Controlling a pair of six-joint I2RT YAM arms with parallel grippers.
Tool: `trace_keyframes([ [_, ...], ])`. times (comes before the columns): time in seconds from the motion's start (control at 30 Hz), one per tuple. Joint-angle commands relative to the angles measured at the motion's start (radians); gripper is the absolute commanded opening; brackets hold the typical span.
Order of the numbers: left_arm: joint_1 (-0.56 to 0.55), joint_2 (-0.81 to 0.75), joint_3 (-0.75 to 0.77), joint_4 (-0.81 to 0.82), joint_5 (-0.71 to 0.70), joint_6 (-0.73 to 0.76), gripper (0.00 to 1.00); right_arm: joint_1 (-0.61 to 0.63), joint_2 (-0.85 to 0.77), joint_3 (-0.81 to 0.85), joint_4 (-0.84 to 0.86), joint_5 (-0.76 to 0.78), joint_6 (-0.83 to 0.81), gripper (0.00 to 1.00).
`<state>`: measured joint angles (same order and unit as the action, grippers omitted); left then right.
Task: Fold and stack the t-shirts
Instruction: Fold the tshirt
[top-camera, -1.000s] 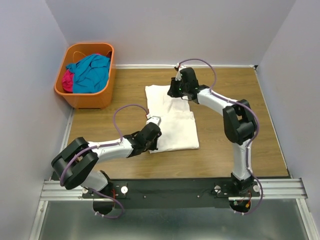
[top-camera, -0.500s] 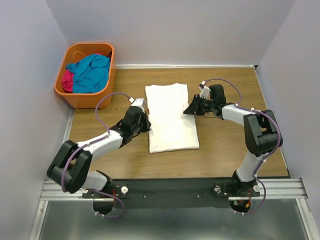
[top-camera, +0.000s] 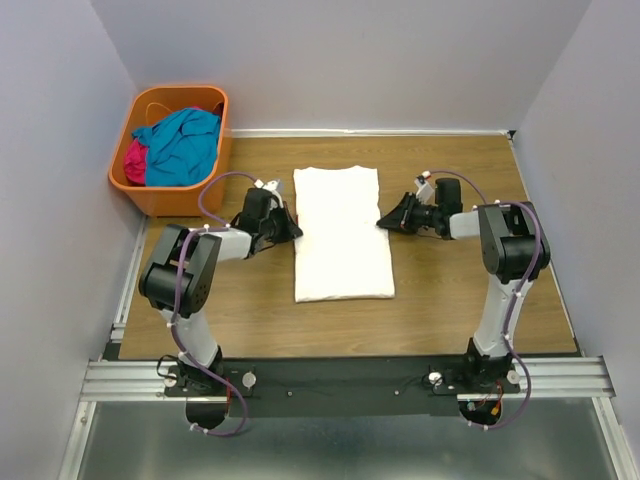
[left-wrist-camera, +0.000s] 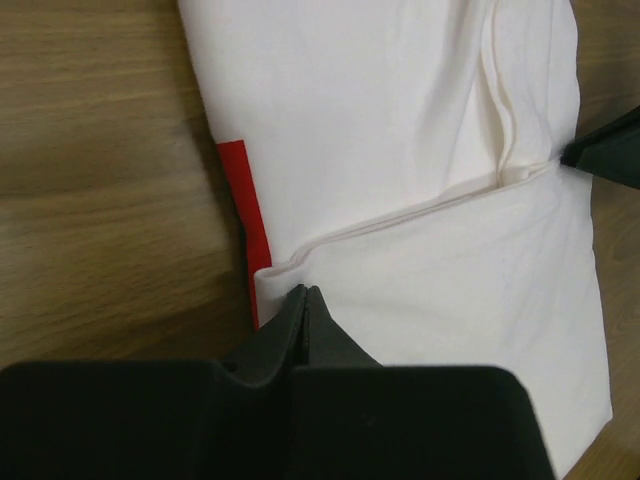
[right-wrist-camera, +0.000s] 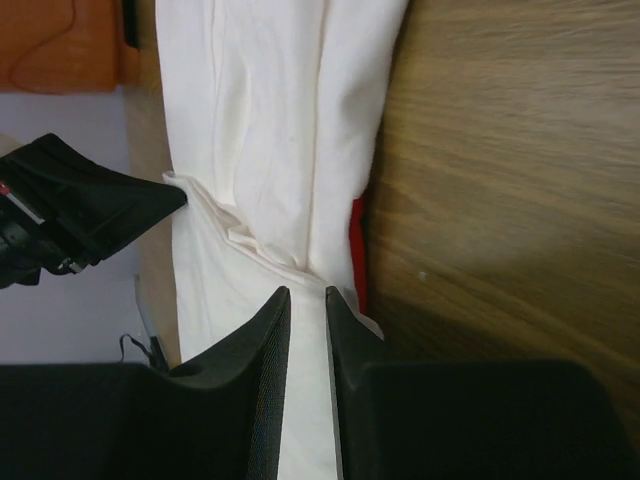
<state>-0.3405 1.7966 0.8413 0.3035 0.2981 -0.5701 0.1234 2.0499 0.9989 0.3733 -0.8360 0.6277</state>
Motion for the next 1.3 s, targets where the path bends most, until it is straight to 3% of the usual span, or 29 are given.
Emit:
trace_keyframes([
  [0.0,0.076,-0.022,0.008,-0.046,0.022,-0.005,0.0,-0.062,-0.032,-0.028,0.02,0.034,0.05,0.27],
  [0.1,0.083,-0.071,0.016,-0.076,0.015,0.016,0.02,-0.062,-0.095,-0.02,-0.049,0.011,0.029,0.3],
  [0.27,0.063,-0.198,0.012,-0.185,0.079,0.05,0.16,-0.047,-0.279,-0.12,-0.07,-0.051,0.056,0.34],
  [0.5,-0.075,-0.462,-0.183,-0.283,0.039,0.024,0.22,0.141,-0.425,-0.31,-0.093,-0.175,0.04,0.44],
  [0.67,-0.219,-0.532,-0.298,-0.291,0.006,-0.059,0.23,0.245,-0.424,-0.434,-0.08,-0.183,0.006,0.47],
  [1.0,-0.224,-0.519,-0.398,-0.328,-0.122,-0.148,0.15,0.207,-0.235,-0.575,-0.036,-0.038,-0.022,0.45],
  [1.27,-0.224,-0.68,-0.386,-0.449,-0.234,-0.185,0.15,0.209,-0.509,-0.524,-0.25,-0.032,-0.045,0.47],
])
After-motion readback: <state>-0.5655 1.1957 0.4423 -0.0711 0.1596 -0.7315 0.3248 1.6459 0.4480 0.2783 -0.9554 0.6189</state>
